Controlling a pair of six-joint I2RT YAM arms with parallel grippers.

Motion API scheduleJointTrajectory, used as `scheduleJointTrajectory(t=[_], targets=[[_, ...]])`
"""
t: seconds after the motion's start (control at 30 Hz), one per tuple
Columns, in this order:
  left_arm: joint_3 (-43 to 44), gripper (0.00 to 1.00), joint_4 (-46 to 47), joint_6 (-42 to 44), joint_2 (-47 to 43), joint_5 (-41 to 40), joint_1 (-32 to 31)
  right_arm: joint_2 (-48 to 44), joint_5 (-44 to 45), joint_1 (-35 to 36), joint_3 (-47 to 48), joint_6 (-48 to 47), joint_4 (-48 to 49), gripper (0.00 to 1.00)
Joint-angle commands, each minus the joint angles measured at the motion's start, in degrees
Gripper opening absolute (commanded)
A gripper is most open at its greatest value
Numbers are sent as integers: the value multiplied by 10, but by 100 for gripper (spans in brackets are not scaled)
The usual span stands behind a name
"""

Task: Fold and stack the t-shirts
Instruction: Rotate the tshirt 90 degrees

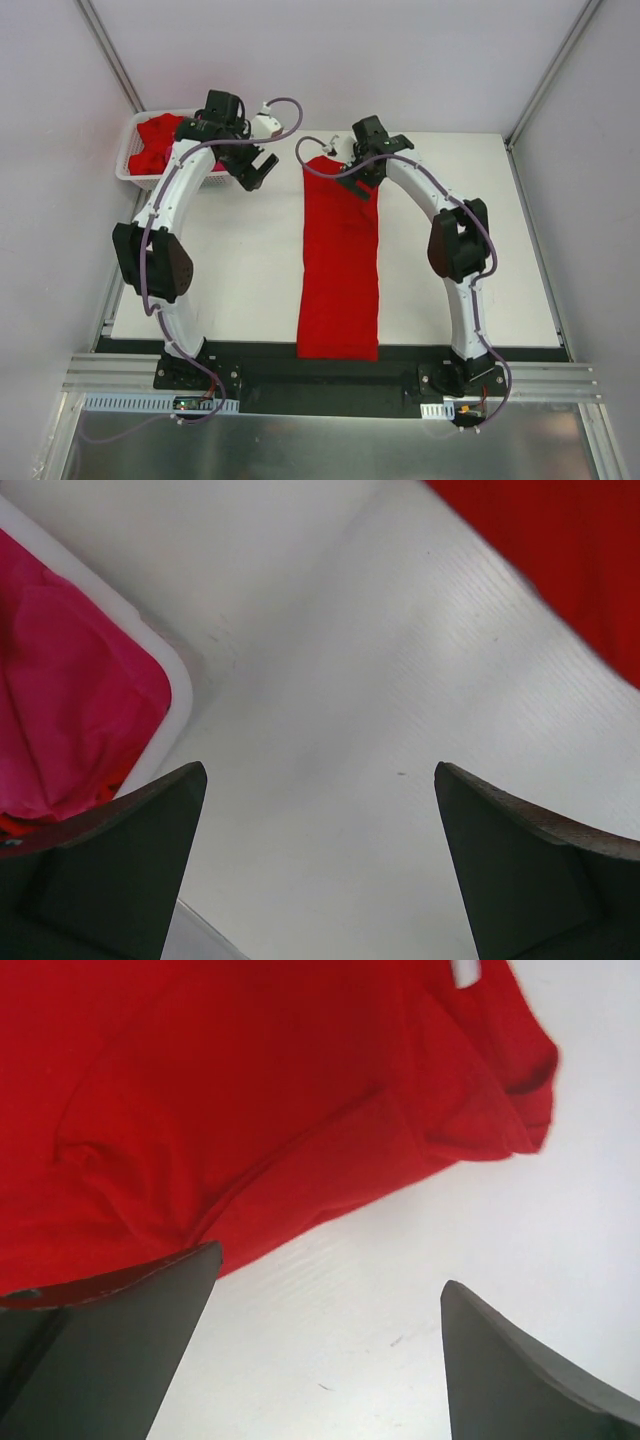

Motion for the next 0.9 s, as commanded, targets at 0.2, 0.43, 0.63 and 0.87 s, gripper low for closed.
scheduleJointTrajectory(t=[0.2,0.43,0.63,0.87], targets=[[-124,99,-18,21,-100,-60,14,20,-115,23,-1,26,-3,96],[-146,99,-21,19,-110,-64,16,47,-148,29,10,36,-11,96],[-134,99,-24,23,-107,-64,16,77,-158,35,20,22,-13,96],[-124,99,-26,23,-100,-64,17,124,-171,38,71,8,-48,96]])
